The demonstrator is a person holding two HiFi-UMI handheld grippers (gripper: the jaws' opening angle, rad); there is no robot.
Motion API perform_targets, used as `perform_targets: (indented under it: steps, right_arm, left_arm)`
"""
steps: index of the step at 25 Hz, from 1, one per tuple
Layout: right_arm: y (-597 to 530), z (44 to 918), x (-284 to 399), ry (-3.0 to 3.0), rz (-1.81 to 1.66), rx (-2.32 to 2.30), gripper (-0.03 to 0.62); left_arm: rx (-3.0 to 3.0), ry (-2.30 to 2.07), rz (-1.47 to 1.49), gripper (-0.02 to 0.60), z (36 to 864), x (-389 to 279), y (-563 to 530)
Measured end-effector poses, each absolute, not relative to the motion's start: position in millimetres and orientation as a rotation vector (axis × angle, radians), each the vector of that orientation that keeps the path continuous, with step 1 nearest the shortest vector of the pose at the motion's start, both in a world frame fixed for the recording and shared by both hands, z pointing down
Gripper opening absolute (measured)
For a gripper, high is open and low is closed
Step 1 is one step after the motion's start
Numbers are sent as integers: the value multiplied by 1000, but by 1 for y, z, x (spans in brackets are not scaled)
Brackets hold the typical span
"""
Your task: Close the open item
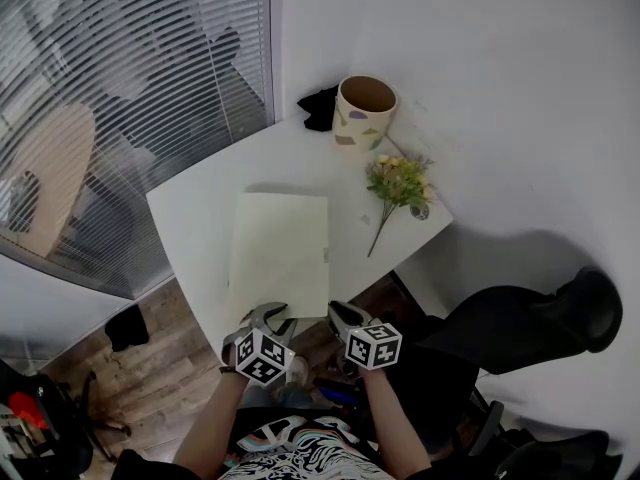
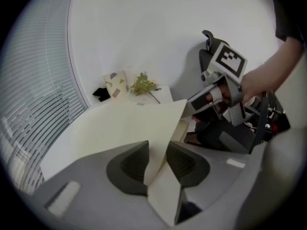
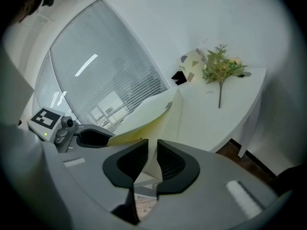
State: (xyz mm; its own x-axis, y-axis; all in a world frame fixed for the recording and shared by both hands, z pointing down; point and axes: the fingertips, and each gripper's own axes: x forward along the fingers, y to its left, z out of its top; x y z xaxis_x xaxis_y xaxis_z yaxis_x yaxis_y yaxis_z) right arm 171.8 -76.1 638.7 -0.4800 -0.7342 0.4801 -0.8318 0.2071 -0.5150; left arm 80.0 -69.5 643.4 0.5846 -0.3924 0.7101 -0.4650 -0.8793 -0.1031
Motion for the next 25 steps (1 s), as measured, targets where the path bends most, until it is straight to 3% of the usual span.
perform_targets:
  steps: [25]
  right_arm:
    - [-76, 639, 167, -2270, 912, 1460, 55]
  left_arm:
    - [2673, -676, 1162, 172, 645, 81, -70]
